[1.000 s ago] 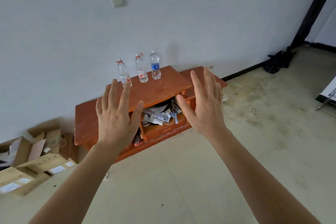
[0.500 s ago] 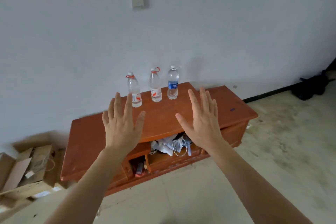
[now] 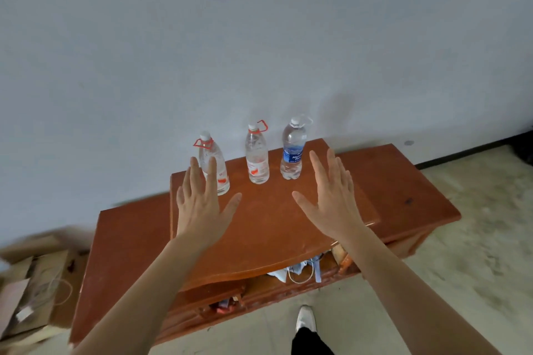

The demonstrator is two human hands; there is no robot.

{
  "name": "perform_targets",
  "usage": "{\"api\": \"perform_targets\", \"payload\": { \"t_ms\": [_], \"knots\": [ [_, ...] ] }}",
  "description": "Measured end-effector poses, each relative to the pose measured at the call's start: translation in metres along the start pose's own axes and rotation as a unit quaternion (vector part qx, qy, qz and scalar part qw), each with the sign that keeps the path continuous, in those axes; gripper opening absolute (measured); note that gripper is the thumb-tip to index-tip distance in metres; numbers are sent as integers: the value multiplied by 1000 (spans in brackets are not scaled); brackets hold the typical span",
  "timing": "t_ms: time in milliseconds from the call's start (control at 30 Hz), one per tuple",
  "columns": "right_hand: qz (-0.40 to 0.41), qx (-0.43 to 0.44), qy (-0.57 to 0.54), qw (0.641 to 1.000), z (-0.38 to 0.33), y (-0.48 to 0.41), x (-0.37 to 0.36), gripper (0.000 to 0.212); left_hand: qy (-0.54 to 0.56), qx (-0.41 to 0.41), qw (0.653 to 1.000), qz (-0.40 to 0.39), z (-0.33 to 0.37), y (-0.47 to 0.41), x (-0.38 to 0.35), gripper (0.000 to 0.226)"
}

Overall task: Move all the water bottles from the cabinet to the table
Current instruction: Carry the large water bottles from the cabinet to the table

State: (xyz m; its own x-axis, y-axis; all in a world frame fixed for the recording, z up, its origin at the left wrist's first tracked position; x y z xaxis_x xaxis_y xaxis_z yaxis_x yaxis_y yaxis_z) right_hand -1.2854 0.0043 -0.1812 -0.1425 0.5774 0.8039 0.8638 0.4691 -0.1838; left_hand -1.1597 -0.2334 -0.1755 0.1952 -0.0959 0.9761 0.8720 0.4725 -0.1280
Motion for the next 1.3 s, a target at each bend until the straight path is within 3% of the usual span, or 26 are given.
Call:
{"api": "perform_targets", "payload": {
  "t_ms": [200, 367, 500, 767, 1000, 1100, 1200, 1300],
  "knots": [
    [-125, 30, -66, 990, 22, -124, -47, 97, 1, 94, 994, -52, -18, -82, -38, 104],
    [-252, 68, -152, 953, 6, -201, -100, 100, 33, 192, 976, -98, -38, -116, -64, 110],
    [-298, 72, -175, 935, -19, -236, -144, 101, 32, 213, 966, -143, -57, -120, -91, 111],
    [-240, 66, -264, 932, -77, -296, -225, 90, 55, 199, 952, -225, -130, -148, -154, 121],
    [-151, 67, -294, 941, -80, -302, -301, 34, 103, 197, 949, -222, -172, -155, -224, 123],
    [-78, 98, -317, 940, -59, -277, -293, 31, 110, 182, 952, -222, -172, -162, -248, 127],
    [-61, 91, -381, 918, -22, -245, -276, 32, 86, 108, 960, -244, -157, -186, -268, 132],
    [-61, 32, -426, 902, 19, -217, -259, 32, 25, -30, 970, -240, -138, -227, -283, 132]
  ]
}}
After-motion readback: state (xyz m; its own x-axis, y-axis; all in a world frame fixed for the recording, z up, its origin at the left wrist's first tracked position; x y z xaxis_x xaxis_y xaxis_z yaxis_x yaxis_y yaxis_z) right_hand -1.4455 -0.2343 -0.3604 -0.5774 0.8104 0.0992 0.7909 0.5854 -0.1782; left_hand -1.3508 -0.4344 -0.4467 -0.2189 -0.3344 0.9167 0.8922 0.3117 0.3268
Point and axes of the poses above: each hand's wrist, its own y-axis away from the middle knuckle, its own x-axis out of the back of the hand, z = x × y, the point moved 2 cm from there along -y, towards the middle knuckle, and after that the axes turned 13 degrees about -y, right-handed, at the moved point
